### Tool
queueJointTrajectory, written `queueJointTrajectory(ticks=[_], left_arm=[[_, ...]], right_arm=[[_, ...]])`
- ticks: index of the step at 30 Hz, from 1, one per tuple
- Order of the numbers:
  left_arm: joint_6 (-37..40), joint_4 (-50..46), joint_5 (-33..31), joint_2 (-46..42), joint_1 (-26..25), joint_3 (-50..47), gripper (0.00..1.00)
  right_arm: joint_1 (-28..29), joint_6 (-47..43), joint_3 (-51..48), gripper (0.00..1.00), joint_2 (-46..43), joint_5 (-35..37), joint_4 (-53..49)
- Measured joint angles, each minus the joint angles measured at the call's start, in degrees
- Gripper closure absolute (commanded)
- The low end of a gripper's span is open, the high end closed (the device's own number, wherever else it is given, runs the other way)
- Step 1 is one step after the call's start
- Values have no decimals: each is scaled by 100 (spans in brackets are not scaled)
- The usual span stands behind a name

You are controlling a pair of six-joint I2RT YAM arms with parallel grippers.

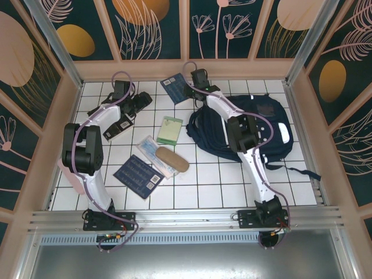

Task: Pack books, pencil case, and school supplies into a backpack

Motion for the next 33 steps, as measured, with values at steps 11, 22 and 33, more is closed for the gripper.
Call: queueJointTrajectory(ticks=[11,22,33], left_arm=[[-136,46,315,238,0,4,26],[-179,92,472,564,0,74,28],[-238,334,920,1080,0,286,39]], right_arm=[[101,439,232,77,409,-442,-17],[417,688,-994,81,-286,-748,-22],[1019,817,-2260,70,-1152,-1045,-39]])
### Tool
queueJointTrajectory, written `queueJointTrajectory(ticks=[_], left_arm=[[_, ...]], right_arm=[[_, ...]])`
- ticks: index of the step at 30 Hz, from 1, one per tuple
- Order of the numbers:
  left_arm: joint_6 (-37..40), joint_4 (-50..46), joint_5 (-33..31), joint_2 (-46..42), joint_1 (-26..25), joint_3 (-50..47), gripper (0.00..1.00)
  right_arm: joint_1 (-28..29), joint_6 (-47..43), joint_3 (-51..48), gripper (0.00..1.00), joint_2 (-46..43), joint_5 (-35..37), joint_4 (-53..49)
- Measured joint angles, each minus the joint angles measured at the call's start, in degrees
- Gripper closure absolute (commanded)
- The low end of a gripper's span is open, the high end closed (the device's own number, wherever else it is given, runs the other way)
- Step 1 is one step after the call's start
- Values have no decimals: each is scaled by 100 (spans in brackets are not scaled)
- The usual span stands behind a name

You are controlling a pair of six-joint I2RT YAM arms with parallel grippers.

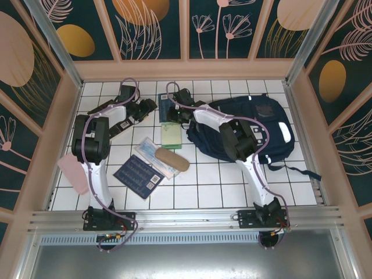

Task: Pack books, pencil case, and school supplies into a backpack

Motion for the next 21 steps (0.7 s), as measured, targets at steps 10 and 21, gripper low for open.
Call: queueJointTrajectory(ticks=[10,21], left_arm=[[22,98,149,402,-164,269,42],[155,-85,109,708,-264,686,43]], right_arm=[[-262,-216,791,58,7,555,-592],[-562,-289,1357,59,732,789,-811]])
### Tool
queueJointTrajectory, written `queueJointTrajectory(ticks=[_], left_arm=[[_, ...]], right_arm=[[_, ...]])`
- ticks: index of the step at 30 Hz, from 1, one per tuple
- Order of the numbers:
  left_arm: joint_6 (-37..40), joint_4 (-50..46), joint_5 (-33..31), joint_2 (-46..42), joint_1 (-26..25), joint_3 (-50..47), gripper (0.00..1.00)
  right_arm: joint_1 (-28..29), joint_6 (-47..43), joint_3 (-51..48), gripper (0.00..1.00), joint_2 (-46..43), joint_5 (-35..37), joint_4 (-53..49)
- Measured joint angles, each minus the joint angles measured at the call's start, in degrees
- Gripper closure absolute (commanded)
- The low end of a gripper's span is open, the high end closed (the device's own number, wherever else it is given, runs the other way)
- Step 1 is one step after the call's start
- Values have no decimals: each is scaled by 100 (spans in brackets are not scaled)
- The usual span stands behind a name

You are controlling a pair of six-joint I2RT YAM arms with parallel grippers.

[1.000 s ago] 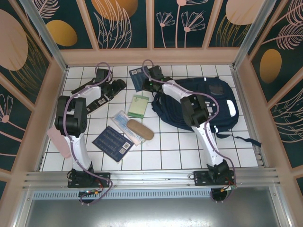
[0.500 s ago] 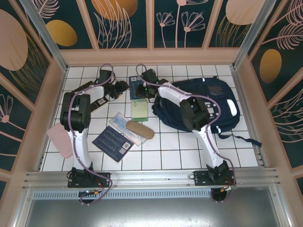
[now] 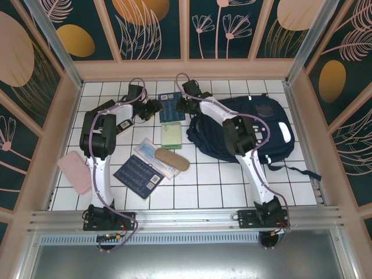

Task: Pack books, pencil case, and school supplies into a backpack

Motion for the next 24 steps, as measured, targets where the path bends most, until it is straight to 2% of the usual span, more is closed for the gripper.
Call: queueJointTrajectory(ticks=[8,13,17,22,24], left_arm=[[57,-81,-35,166,-98,258,47],[-120,249,278,221,-129,203,49],[-529,796,636,219,-26,-28,53],[-1368,2124,1143,219,42,-487,53],[-1718,2691,1537,219,15,-562,53]], right_arm=[[-17,0,94,64,63,-190,-33],[-72,22,94,65,63,-415,-15],[-105,35,94,65,63,-485,-15],[-199,68,63,65,61,-509,2],[-212,87,48,65,61,-603,55]])
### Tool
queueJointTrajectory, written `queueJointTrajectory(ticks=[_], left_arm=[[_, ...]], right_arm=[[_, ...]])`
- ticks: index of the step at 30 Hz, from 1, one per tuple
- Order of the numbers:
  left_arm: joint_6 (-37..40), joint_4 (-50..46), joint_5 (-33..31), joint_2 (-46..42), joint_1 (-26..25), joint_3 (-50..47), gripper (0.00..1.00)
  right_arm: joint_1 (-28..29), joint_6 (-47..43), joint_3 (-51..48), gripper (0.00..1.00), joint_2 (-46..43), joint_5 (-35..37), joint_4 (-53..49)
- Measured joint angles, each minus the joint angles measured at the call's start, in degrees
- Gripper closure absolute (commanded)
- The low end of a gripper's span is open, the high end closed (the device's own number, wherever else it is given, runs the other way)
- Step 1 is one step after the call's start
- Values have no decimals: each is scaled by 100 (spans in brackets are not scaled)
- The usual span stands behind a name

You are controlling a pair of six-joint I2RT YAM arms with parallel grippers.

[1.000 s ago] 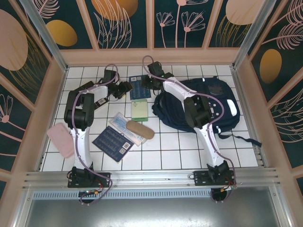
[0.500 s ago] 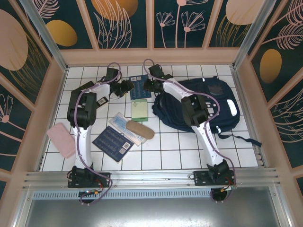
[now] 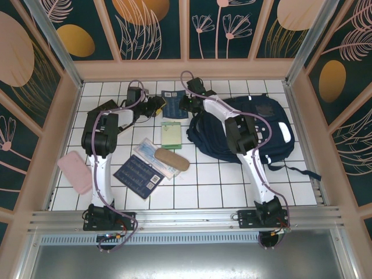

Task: Pack books, pencil case, and school supplies into a backpack

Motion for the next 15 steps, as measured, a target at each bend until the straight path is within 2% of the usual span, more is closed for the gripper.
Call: queueJointTrajectory(ticks=[3,5,10,15], left_arm=[[-249,529,400,0,-212,-2,54],[-258,557,494,0,-306,0,56],[136,-17,428,0,-229,52,57],[614,-815,254,0,-170,68,65]], right_arm=[[9,4,-44,65,-13,-79,94],[7,20,-85,65,-24,-120,142],[7,17,-238,65,-92,-120,284],[0,2,-293,64,-120,-122,332]])
